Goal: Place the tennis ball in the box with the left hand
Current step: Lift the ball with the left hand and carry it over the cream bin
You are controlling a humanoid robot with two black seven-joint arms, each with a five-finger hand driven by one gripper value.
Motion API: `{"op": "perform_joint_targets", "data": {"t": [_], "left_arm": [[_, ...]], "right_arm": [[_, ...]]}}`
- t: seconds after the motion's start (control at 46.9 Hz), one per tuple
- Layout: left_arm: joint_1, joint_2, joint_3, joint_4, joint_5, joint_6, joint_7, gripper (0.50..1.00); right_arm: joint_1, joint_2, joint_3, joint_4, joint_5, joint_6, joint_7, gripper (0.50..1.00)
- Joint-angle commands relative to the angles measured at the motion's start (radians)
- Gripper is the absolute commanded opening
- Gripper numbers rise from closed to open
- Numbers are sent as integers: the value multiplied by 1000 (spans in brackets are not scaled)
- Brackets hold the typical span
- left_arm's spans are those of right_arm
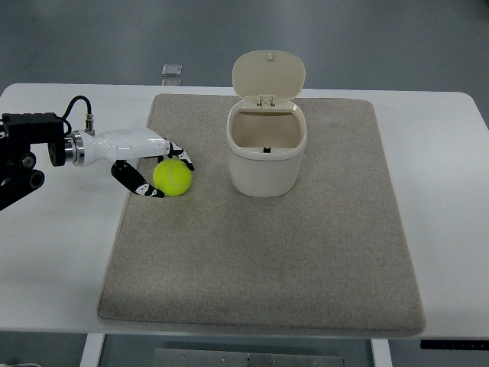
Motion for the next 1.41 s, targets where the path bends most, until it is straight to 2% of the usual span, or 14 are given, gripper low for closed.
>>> {"op": "perform_joint_targets", "data": {"t": [0.0, 0.107, 0.341, 0.427, 0.64, 0.874, 1.024, 1.258, 1.386], "left_arm": [[-7, 15, -2, -14, -2, 14, -11, 500], [-11, 87, 0, -63, 1, 86, -62, 500], [-43, 164, -2, -134, 44, 318, -62, 500], [-65, 164, 0, -161, 69, 369, -62, 500], [-116, 150, -2, -236, 135, 376, -62, 500], [-174, 55, 0, -241, 201, 372, -62, 500], [-208, -14, 14, -220, 201, 369, -62, 500], [-301, -114, 92, -108, 202, 369, -62, 500], [-306, -170, 97, -65, 202, 370, -62, 500]], "right_arm": [[0, 0, 0, 0, 0, 0, 0, 901], [0, 0, 0, 0, 0, 0, 0, 901], [0, 0, 0, 0, 0, 0, 0, 901], [0, 0, 0, 0, 0, 0, 0, 901], [0, 0, 0, 0, 0, 0, 0, 901], [0, 0, 0, 0, 0, 0, 0, 901], [0, 0, 0, 0, 0, 0, 0, 901], [0, 0, 0, 0, 0, 0, 0, 901], [0, 0, 0, 0, 0, 0, 0, 903]]}}
